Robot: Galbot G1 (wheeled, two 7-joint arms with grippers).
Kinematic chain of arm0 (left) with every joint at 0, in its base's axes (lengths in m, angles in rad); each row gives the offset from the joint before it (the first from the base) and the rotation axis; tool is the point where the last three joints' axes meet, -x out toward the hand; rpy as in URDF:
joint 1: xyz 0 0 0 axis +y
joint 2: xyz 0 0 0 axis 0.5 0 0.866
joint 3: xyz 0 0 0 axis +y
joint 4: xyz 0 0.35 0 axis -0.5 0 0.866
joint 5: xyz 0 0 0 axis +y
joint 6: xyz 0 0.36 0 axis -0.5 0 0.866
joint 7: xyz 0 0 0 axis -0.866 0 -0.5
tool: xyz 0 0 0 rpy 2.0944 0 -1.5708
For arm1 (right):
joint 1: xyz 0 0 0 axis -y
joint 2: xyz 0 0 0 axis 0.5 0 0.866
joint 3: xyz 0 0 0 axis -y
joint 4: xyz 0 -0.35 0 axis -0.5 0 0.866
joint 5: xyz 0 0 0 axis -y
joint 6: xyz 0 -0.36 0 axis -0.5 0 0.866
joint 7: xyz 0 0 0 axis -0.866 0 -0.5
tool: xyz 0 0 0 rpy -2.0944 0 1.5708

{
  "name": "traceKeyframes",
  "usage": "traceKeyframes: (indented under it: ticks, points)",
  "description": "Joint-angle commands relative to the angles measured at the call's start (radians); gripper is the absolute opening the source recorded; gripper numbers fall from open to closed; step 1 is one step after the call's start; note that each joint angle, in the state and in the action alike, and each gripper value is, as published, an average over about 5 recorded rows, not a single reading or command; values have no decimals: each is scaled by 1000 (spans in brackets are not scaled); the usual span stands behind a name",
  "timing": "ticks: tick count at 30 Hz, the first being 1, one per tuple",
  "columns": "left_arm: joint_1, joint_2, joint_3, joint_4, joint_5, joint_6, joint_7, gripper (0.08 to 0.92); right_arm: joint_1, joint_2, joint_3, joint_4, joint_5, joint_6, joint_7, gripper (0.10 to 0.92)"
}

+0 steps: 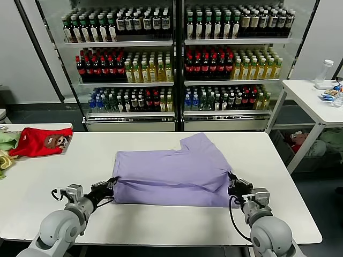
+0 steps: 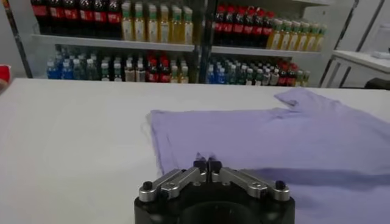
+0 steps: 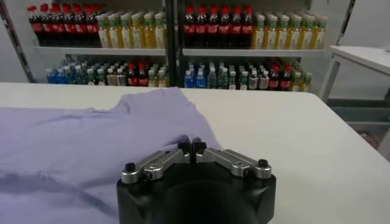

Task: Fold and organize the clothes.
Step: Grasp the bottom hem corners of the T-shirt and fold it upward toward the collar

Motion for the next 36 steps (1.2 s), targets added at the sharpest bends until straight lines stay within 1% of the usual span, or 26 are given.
traceKeyframes:
  ticks: [1,14,17,21,31,36]
  points:
    - [-23,-1,6,33,6,-1,14,88,19,1,-9,-18,-2,3,4,118]
    - [-40,-9,7,65,25,1,15,88,44,2,-30,-71,-8,-11,-4,118]
    - [-47,-10,14,70,34,3,16,101,60,7,-42,-85,-8,-12,-2,138]
    - [-57,-12,21,82,48,4,13,188,100,11,-65,-110,-6,-13,-1,234]
    - [-52,3,-14,93,43,13,1,481,248,44,-130,-205,-12,-10,-2,553]
    - [-36,9,-33,64,23,25,-23,629,333,76,-161,-253,-20,-13,11,701]
